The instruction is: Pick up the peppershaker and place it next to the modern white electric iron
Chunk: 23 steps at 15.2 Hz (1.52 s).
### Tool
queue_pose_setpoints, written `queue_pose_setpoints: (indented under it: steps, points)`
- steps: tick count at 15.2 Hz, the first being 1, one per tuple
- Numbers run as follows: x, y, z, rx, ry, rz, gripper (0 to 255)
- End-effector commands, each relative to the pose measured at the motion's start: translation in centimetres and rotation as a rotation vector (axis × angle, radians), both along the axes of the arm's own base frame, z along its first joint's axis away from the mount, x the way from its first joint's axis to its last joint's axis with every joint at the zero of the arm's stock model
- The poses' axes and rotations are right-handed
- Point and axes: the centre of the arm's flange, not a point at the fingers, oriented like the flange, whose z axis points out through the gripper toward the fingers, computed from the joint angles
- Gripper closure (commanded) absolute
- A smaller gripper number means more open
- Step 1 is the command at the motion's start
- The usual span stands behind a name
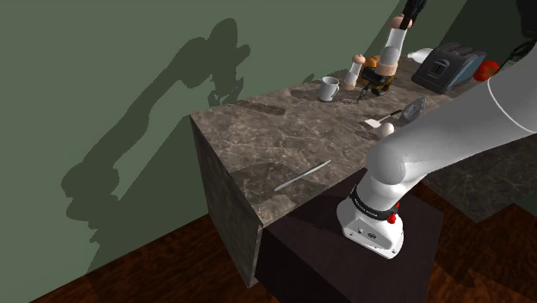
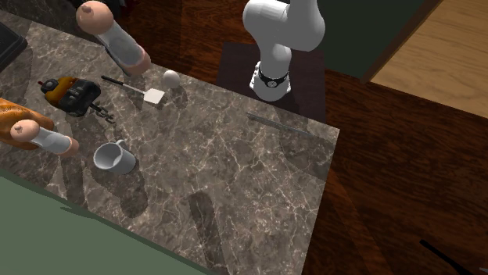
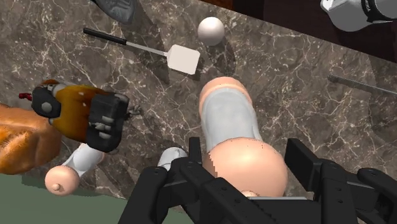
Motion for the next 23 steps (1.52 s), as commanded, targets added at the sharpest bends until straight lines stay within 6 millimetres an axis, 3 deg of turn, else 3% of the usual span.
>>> queue_pose_setpoints:
  steps: [1,12,23]
  points:
    - [-2.1,-1.5,0.0,0.0,0.0,0.001,255]
    - [-14.4,-8.9,0.1,0.0,0.0,0.001,255]
    - [-14.4,-8.9,-5.7,0.0,0.0,0.001,255]
